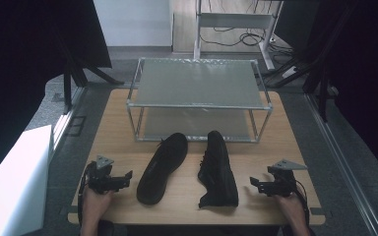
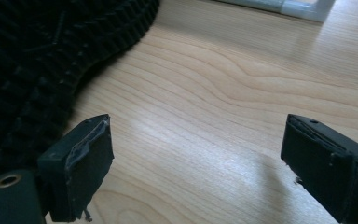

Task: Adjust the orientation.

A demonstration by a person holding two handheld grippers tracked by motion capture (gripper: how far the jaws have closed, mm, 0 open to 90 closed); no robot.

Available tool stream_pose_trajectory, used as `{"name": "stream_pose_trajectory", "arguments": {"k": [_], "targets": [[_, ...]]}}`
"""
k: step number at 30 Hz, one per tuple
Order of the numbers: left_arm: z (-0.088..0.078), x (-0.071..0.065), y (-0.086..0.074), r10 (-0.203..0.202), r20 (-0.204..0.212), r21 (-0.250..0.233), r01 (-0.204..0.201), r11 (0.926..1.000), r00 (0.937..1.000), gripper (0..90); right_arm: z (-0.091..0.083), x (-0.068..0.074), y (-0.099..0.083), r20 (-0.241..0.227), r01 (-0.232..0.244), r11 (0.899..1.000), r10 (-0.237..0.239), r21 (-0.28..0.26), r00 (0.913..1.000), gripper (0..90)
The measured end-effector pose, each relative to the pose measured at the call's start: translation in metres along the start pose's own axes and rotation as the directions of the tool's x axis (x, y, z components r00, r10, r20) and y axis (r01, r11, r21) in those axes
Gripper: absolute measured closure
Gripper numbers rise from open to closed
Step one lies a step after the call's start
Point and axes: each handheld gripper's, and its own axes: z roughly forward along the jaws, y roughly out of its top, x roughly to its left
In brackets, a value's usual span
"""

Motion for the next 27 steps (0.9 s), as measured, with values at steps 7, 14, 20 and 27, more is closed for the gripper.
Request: {"name": "stream_pose_trajectory", "arguments": {"k": [7, 14, 20, 27], "targets": [[0.0, -0.003, 0.0, 0.017, 0.0, -0.031, -0.017, 0.9994, 0.9998, 0.0, 0.002, 0.003, 0.001, -0.022, 0.012, 1.0, -0.012, 0.002, 0.9997, 9.4], [0.002, -0.003, 0.001, 0.021, 0.008, -0.032, -0.02, 0.9993, 0.9998, 0.0, 0.002, 0.004, 0.001, -0.028, 0.017, 1.0, -0.017, 0.0, 0.9995, 9.5], [0.007, -0.005, 0.0, 0.029, 0.007, -0.013, -0.029, 0.9995, 0.9995, 0.0, 0.003, 0.004, 0.001, -0.033, 0.02, 1.0, -0.019, 0.005, 0.9993, 9.5], [0.011, -0.007, 0.0, 0.043, 0.014, 0.001, -0.043, 0.9991, 0.999, 0.0, 0.004, 0.005, 0.001, -0.029, 0.022, 1.0, -0.022, 0.01, 0.9993, 9.7]]}}
